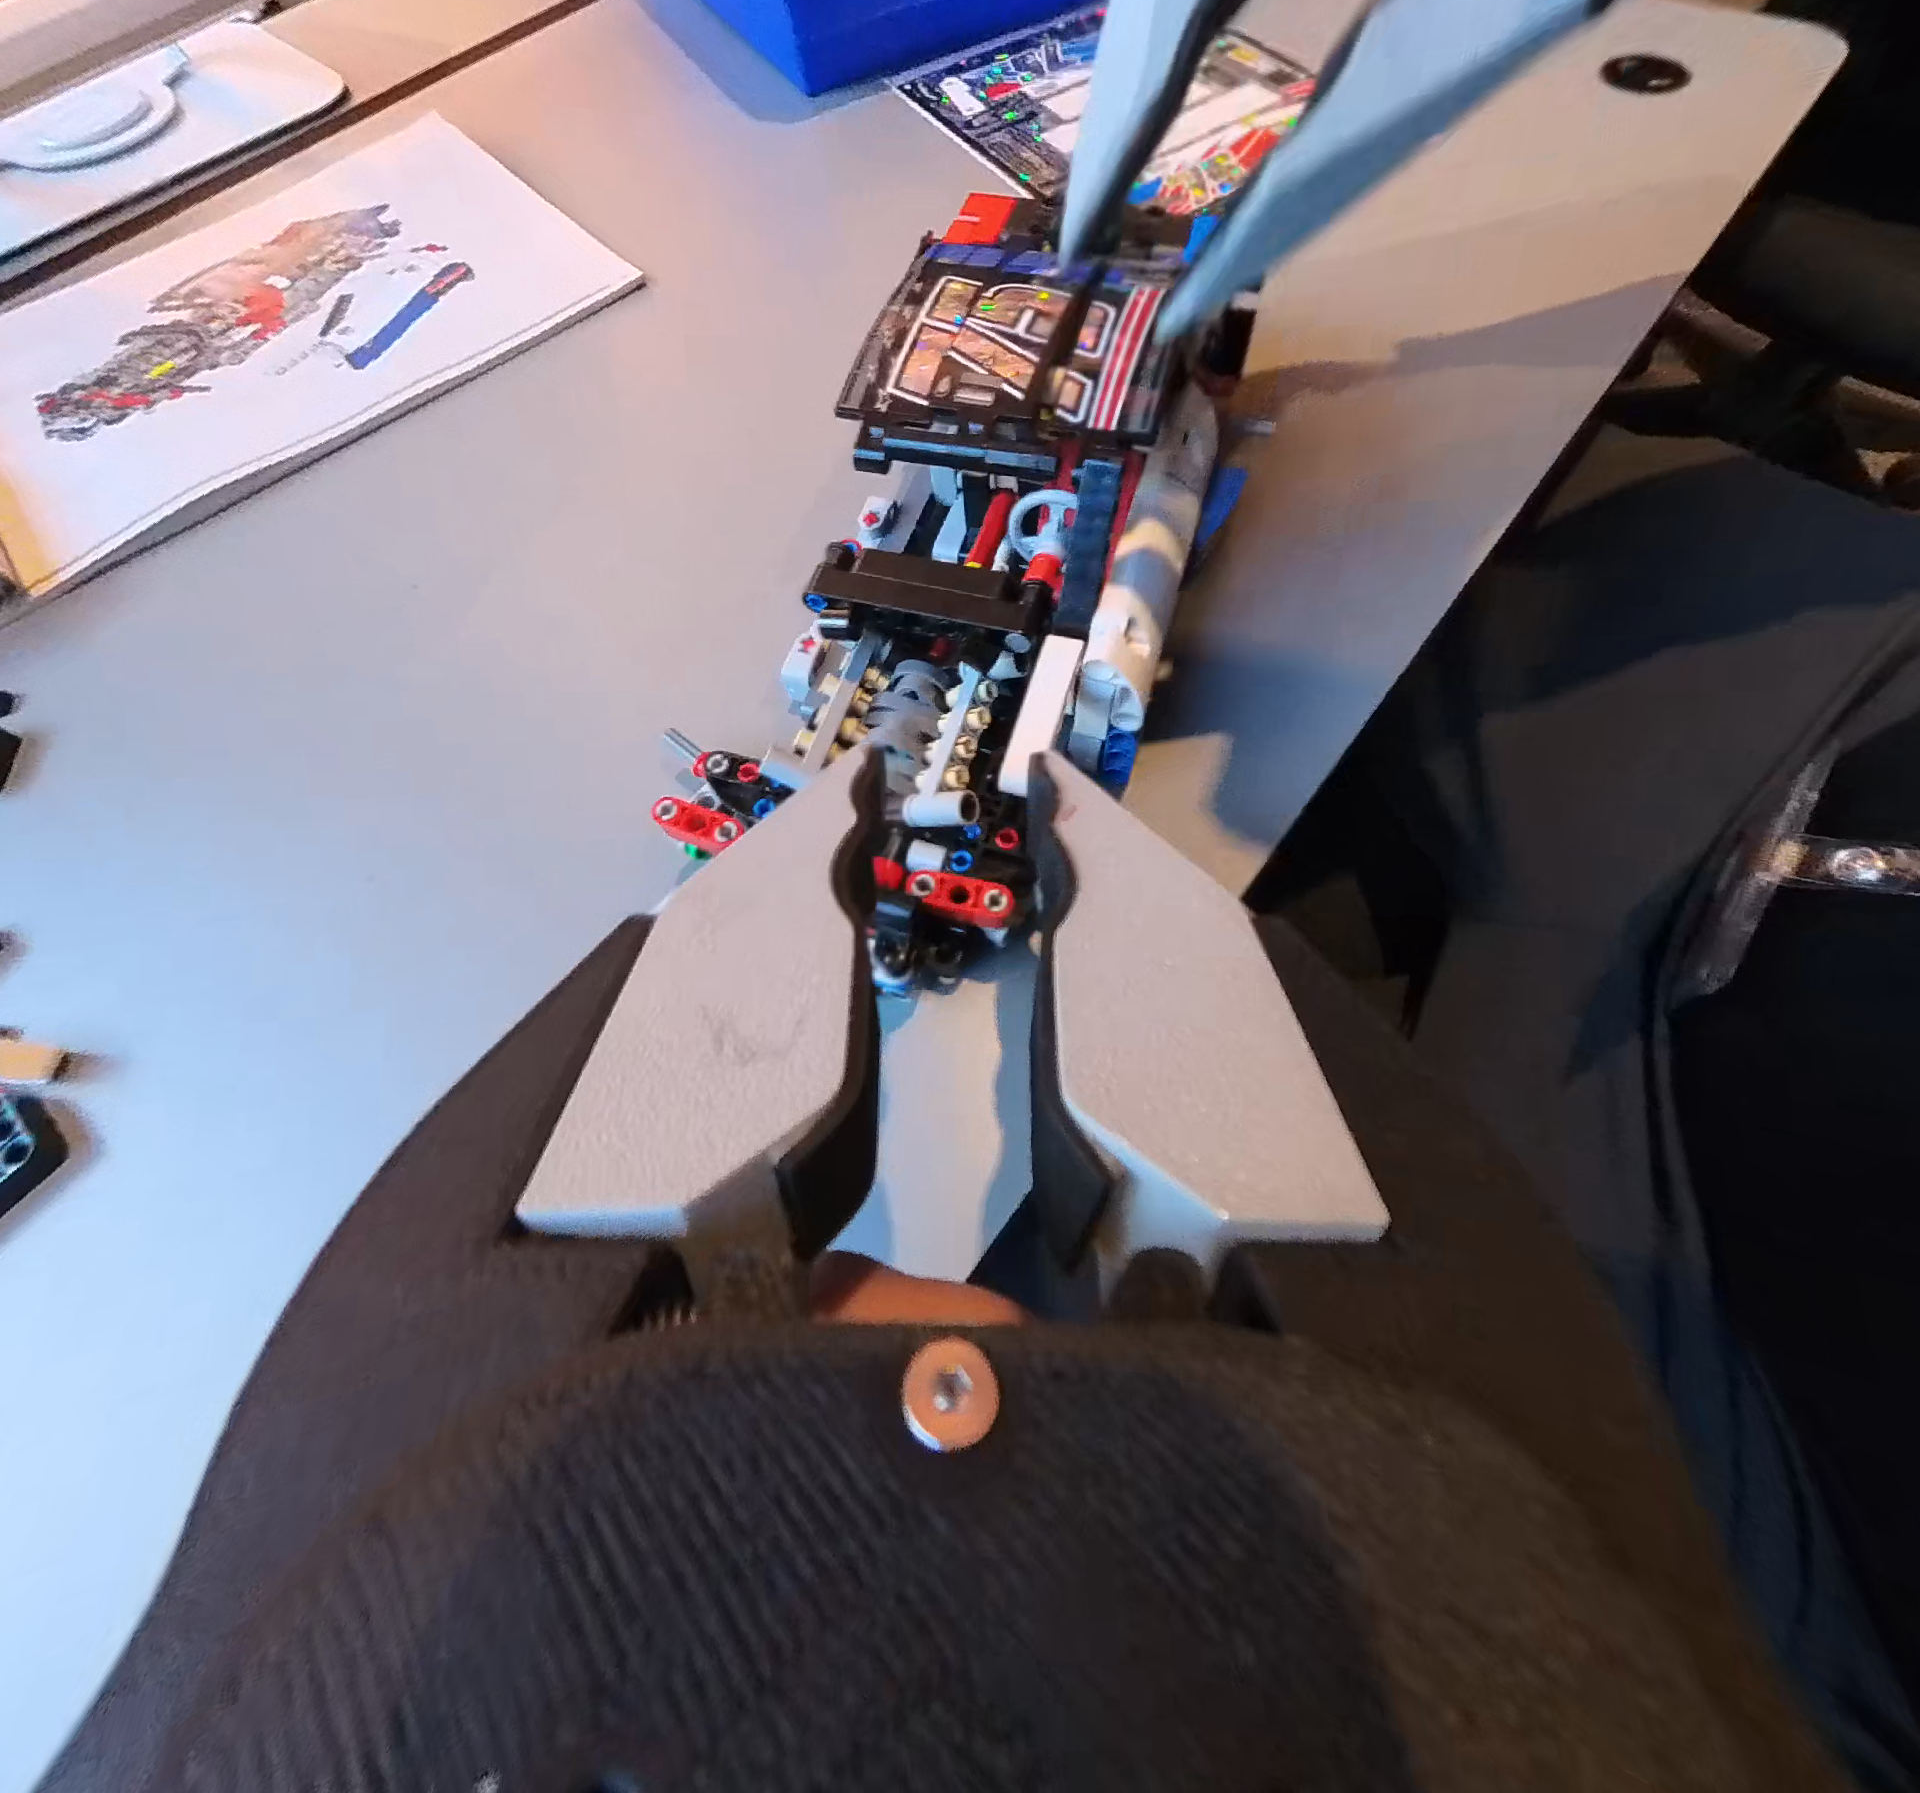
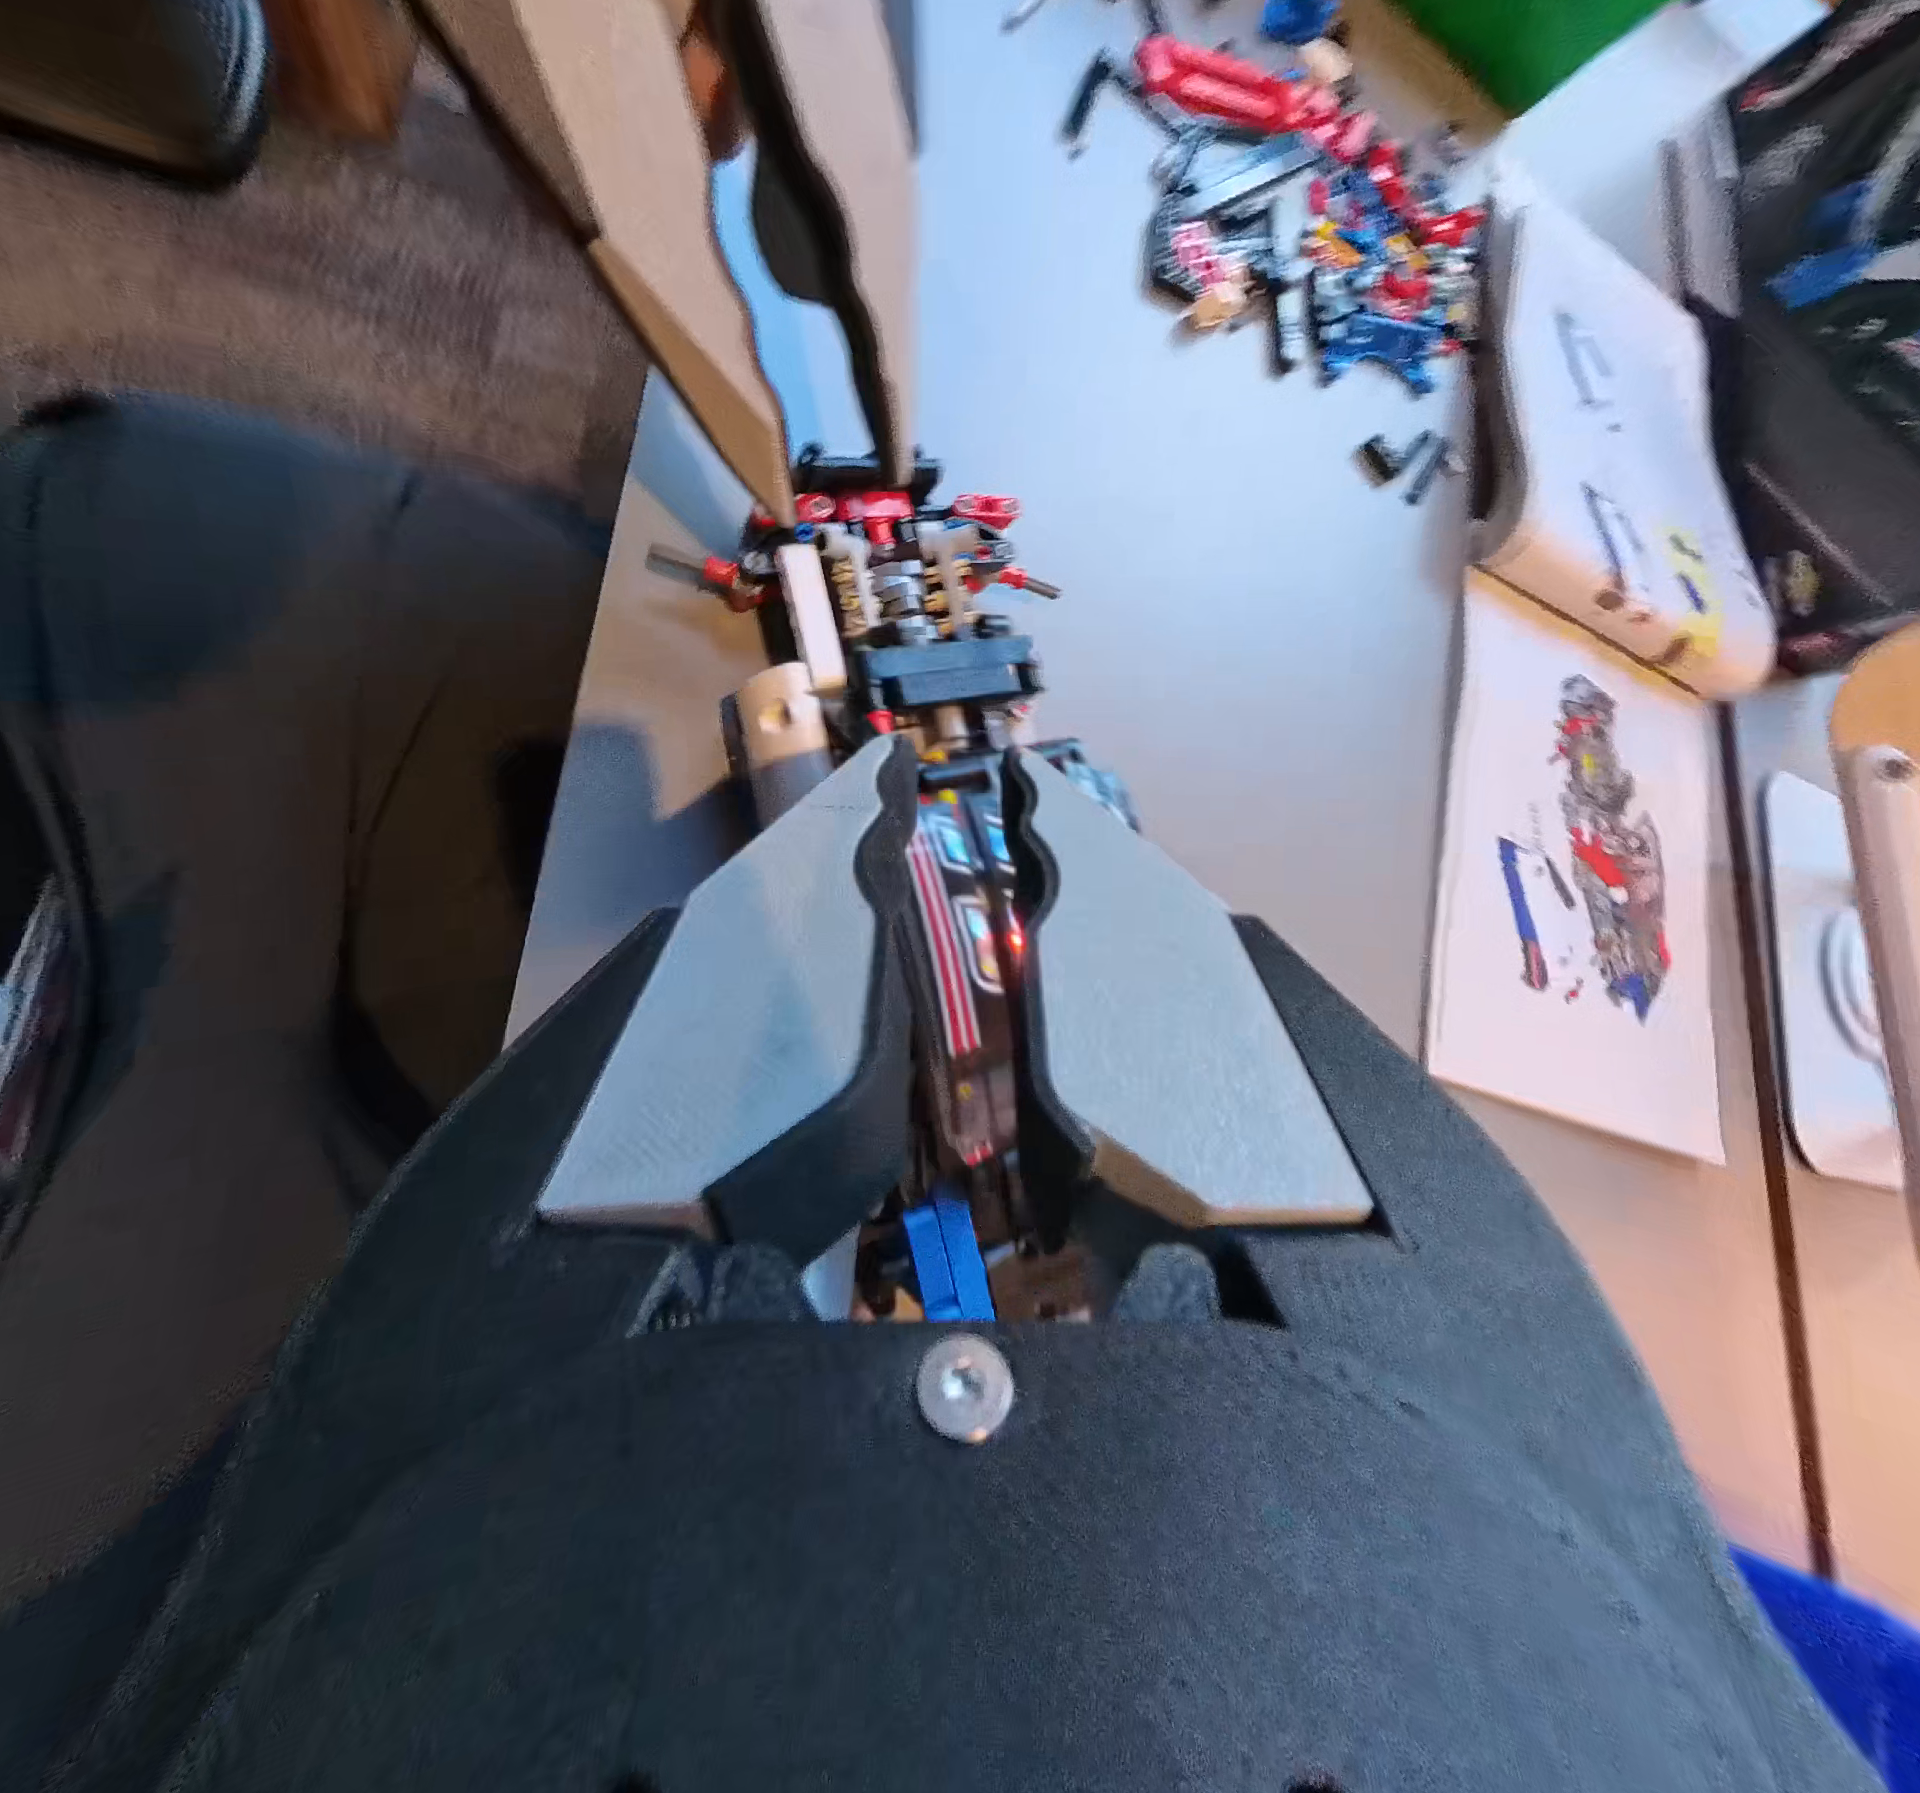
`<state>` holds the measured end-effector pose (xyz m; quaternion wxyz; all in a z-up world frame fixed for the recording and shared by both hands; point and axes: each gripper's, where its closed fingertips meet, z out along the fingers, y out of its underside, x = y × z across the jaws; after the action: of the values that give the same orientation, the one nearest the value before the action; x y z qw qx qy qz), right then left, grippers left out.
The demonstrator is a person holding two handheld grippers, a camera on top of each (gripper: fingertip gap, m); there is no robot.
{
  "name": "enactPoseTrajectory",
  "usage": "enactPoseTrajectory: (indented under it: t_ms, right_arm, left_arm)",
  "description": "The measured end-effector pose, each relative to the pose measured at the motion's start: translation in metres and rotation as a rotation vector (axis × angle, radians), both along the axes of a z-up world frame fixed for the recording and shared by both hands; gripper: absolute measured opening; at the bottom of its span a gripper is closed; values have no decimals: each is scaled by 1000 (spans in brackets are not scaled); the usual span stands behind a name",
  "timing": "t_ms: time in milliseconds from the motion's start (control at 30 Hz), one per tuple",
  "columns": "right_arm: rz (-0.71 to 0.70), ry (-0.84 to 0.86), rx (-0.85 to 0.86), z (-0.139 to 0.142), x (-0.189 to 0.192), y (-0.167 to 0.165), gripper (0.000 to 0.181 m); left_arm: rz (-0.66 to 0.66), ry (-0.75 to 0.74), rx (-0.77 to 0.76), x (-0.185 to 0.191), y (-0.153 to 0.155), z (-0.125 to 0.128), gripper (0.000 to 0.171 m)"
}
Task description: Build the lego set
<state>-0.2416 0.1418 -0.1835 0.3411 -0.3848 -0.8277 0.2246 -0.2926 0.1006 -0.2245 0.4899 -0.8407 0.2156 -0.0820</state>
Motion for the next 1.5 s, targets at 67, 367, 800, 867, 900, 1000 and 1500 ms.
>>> enactPoseTrajectory:
  t_ms: [67, 367, 800, 867, 900, 1000, 1500]
  right_arm:
    - [-68, 69, -72, 21, 11, 17, 14]
    - [-284, 265, -315, 31, 85, 68, 25]
    - [-84, 298, 413, -25, 15, 19, 29]
    - [-62, 292, 473, -29, 10, 20, 22]
    - [-49, 291, 482, -31, 8, 19, 19]
    - [-29, 296, 474, -34, 6, 17, 10]
    - [-47, 373, 430, -30, 3, 17, 10]
  left_arm:
    - [18, -7, 2, -4, -1, 2, 24]
    - [158, -58, -26, -22, -9, 2, 32]
    - [111, 73, 13, 36, 22, 8, 27]
    - [89, 93, 8, 42, 26, 4, 26]
    - [75, 98, 7, 44, 28, 2, 26]
    - [57, 116, -4, 47, 35, -2, 25]
    - [-5, 163, -4, 49, 40, -5, 7]
